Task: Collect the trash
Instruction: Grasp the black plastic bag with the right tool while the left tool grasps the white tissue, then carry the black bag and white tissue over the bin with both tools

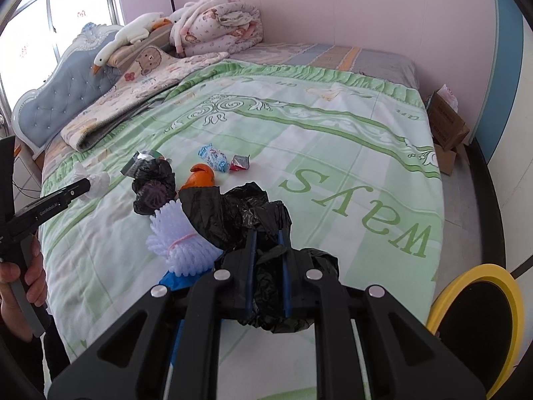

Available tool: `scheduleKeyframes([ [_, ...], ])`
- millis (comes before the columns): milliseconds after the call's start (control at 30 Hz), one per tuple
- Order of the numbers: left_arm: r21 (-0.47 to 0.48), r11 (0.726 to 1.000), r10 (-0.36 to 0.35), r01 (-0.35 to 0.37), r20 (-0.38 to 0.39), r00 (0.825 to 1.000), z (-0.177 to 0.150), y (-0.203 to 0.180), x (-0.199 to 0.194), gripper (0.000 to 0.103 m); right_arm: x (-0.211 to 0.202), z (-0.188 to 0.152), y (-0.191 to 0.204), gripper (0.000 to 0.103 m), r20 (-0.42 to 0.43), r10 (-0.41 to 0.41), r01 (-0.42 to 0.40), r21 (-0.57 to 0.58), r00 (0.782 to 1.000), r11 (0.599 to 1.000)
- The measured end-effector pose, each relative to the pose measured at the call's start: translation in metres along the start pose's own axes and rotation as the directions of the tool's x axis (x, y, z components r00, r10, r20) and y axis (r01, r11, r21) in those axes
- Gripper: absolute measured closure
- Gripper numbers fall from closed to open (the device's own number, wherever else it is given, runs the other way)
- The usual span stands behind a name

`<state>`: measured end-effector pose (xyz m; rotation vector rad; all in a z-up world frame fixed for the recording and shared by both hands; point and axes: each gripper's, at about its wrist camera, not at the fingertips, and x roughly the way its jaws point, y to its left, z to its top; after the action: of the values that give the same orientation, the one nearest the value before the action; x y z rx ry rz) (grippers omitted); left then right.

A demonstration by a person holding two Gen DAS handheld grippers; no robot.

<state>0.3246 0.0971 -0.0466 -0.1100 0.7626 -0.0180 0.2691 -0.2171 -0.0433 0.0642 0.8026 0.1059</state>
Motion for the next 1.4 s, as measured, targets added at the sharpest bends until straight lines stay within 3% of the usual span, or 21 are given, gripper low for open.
scheduleKeyframes([
  [233,0.009,0.999,-0.041,0.040,0.024,0.999,-0.001,-0.026,-0.026,0.072,-0.045,-0.001,-0.015,0.091,0.059,-0.001,0.000,0.014,0.998,1.000],
  [667,0.145,0.979,-0.153,0.143,0.063,0.986,-0.009,-0.118,-0.072,0.072,-0.114,-0.012,-0.071,0.091,0.132,-0.059,0.048,0.081,0.990,0.996],
  [1000,0.249,0.940,-0.259,0.235,0.068,0.964,-0.021,-0.190,-0.100,0.072,-0.156,-0.027,-0.130,0.091,0.171,-0.134,0.107,0.156,0.976,0.982],
  [1400,0.355,0.870,-0.375,0.343,0.024,0.927,-0.042,-0.274,-0.115,0.072,-0.192,-0.052,-0.201,0.091,0.174,-0.222,0.175,0.248,0.960,0.953],
])
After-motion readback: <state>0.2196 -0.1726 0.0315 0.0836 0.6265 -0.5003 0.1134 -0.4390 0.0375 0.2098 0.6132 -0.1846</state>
